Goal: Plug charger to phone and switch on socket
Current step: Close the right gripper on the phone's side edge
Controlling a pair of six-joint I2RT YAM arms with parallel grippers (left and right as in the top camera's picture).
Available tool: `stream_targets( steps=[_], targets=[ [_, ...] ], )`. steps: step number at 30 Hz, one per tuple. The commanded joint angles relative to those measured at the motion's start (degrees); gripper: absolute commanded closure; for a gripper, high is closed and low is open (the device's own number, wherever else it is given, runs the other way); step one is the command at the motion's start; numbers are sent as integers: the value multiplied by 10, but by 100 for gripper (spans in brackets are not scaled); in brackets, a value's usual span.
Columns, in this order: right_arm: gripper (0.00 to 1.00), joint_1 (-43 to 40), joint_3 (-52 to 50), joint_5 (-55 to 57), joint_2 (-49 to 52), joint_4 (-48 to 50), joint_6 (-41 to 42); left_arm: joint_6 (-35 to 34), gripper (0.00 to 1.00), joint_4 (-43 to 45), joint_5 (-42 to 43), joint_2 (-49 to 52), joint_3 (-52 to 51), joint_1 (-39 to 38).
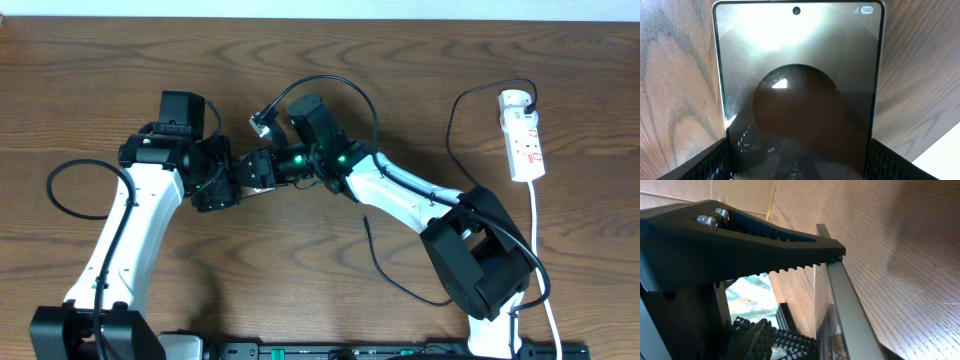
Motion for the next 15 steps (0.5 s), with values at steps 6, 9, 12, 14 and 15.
stream_targets(
  steps=[6,9,12,14,15],
  targets=[
    [69,7,8,-10,4,-2,1,4,93,3,7,-2,3,-1],
    [72,7,8,-10,4,-2,-1,6,93,3,7,-2,3,-1],
    [73,7,8,-9,4,-2,-3,6,93,3,7,-2,3,-1],
    [74,7,8,-9,4,-2,-3,6,93,3,7,-2,3,-1],
    [76,7,8,-9,4,-2,-3,6,93,3,7,-2,3,-1]
  ],
)
